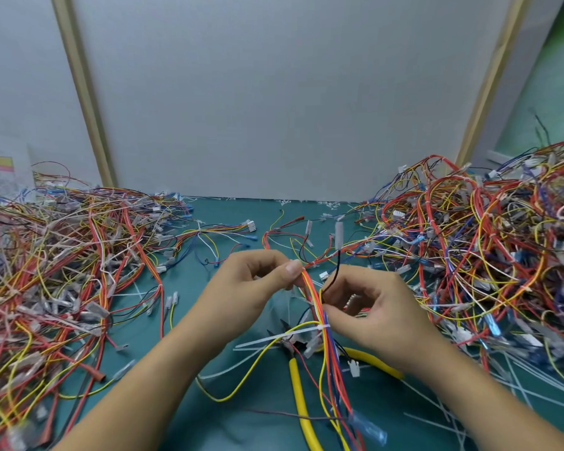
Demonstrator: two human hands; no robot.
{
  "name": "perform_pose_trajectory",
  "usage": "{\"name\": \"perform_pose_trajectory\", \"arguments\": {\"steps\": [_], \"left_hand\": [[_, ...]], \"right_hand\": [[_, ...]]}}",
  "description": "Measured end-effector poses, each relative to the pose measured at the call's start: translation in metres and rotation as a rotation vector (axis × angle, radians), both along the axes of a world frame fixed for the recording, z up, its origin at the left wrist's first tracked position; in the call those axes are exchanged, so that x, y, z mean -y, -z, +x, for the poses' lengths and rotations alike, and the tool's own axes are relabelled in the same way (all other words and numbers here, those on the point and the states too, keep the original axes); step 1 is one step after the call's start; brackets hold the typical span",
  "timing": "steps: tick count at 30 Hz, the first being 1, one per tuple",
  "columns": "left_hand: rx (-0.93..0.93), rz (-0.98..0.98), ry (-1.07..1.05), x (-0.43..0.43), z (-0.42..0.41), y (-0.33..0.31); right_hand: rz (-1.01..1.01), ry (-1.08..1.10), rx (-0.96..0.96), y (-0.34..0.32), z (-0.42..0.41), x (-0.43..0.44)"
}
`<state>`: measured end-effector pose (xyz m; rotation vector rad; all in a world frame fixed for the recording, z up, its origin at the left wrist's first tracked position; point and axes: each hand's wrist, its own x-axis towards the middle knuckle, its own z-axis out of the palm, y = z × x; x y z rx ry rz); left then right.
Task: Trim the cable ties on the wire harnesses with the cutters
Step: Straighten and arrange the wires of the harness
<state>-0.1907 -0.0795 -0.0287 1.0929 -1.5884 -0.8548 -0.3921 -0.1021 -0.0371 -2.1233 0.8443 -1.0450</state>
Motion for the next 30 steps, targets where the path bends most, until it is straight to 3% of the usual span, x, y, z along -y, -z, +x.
{"name": "perform_pose_trajectory", "arguments": {"steps": [6, 10, 14, 22, 30], "left_hand": [[0.099, -0.044, 0.111, -0.002, -0.006, 0.006], [0.367, -0.19, 0.09, -0.005, -0.008, 0.012], [0.507, -0.255, 0.064, -0.008, -0.008, 0.011], [0.635, -0.227, 0.008, -0.008, -0.009, 0.012], [0.563, -0.21, 0.095, -0.012, -0.015, 0.011]], "right_hand": [[0.299, -0.055, 0.277, -0.009, 0.002, 0.002], [0.407, -0.018, 0.23, -0.007, 0.009, 0.002], [0.522, -0.004, 0.184, -0.006, 0.007, 0.005], [0.587, -0.016, 0.023, -0.013, 0.001, 0.006], [0.68, -0.026, 0.15, -0.002, 0.008, 0.005]]}}
